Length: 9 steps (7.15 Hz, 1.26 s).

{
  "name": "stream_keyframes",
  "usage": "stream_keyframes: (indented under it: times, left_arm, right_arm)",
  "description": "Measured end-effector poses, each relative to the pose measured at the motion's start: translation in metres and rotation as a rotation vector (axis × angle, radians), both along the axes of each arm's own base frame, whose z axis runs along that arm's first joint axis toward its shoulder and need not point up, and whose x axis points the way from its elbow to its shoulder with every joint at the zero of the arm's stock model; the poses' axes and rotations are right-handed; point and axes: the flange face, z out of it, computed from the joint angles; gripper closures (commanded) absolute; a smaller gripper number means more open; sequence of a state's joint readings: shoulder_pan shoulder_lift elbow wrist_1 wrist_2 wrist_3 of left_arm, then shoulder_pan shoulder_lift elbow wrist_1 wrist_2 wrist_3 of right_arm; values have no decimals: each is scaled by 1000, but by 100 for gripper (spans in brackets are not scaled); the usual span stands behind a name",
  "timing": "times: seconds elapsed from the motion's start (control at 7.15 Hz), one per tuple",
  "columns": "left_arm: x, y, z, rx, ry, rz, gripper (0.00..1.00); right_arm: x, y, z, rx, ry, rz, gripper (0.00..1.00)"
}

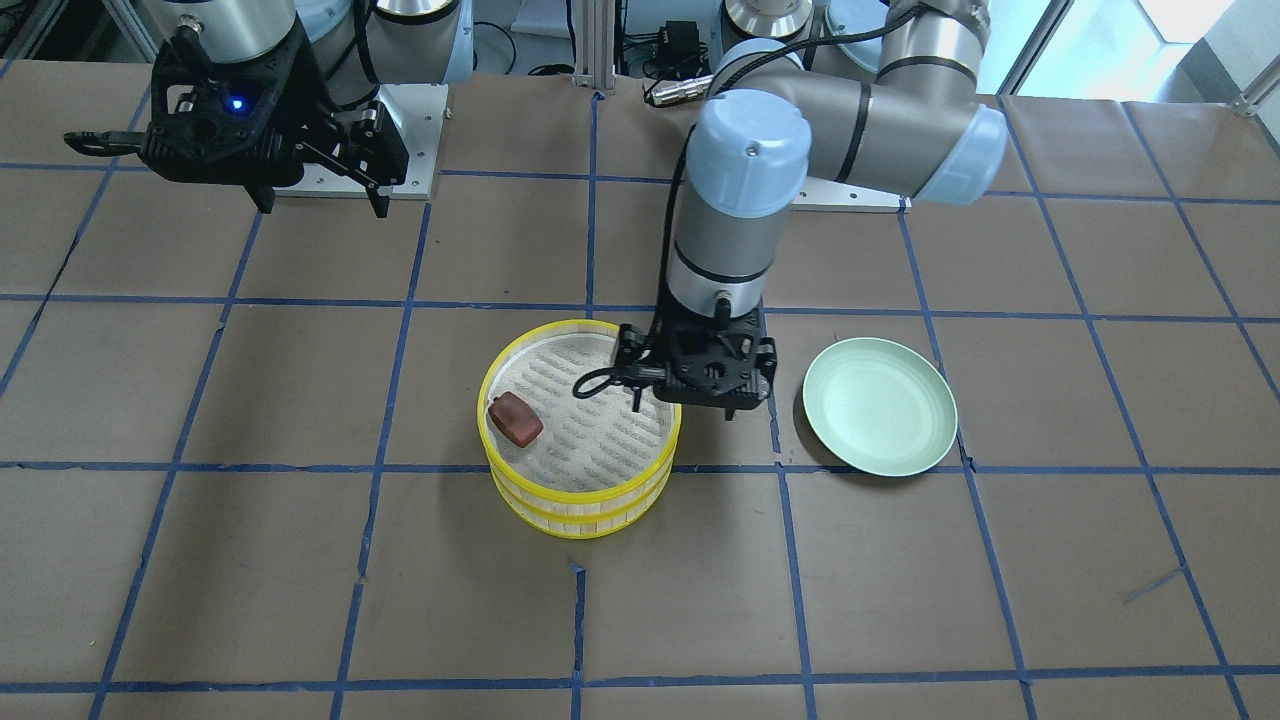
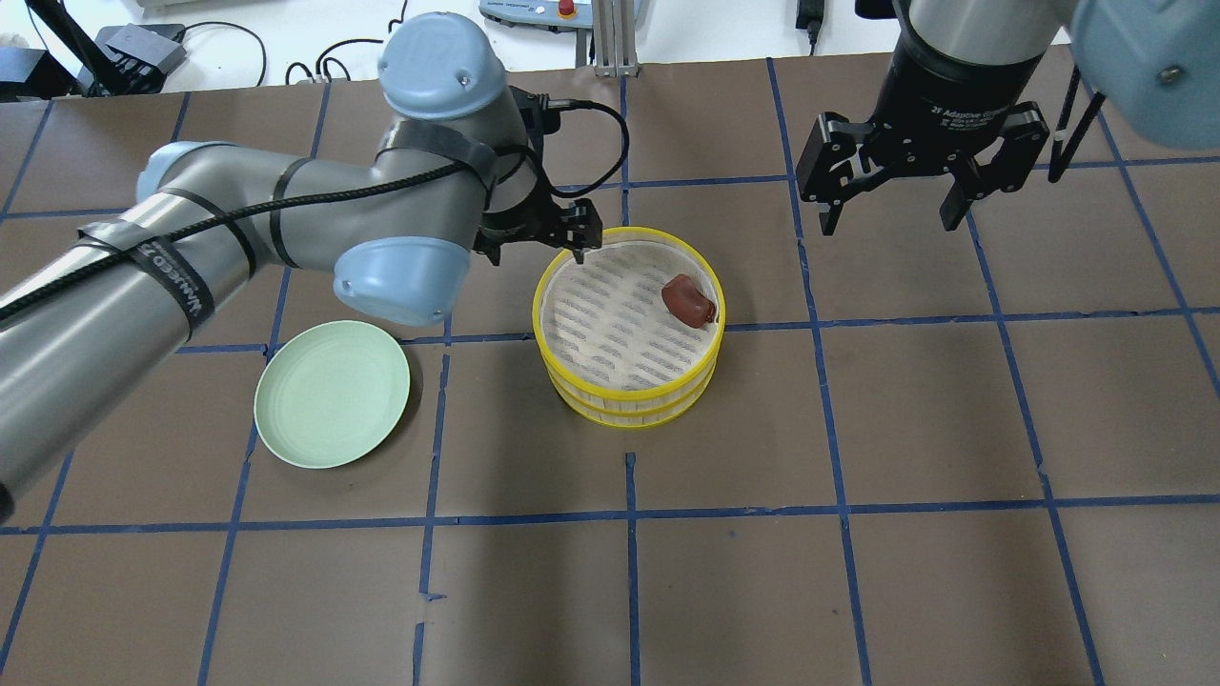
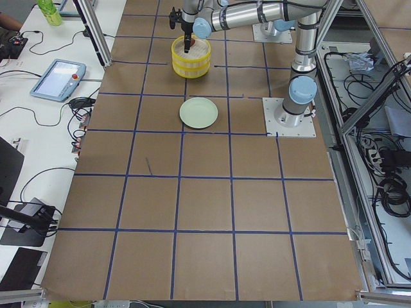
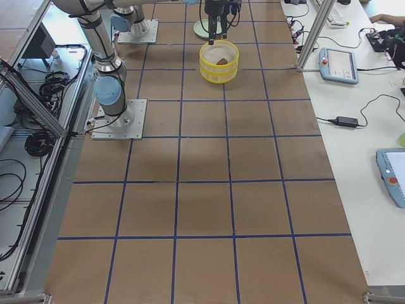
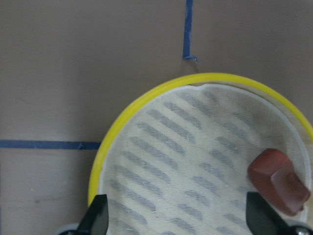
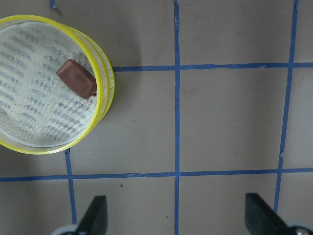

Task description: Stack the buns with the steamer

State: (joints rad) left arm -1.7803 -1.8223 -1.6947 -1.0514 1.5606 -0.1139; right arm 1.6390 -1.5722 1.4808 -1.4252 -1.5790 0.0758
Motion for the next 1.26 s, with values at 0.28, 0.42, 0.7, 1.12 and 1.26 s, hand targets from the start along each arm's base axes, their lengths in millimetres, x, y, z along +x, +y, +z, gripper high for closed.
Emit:
stream_keyframes:
  times: [0.28,0.42,0.7,1.12,1.26]
  left_arm:
    - [81,-7,49,72,-39,-39,0]
    - [106,3,83,123,-44,-23,0]
    - [118,32,135,166,-45,-10,0]
    - [117,49,149,186,-4,-2,0]
    - [117,50,147,192,5,-2,0]
  right_arm:
    - [-1,-1,1,-5,-5,62,0]
    - [-1,-2,1,-7,-13,77,0]
    - [0,-3,3,-10,-34,75,0]
    - [0,-2,3,-11,-33,74,0]
    - [0,-2,3,-11,-32,74,0]
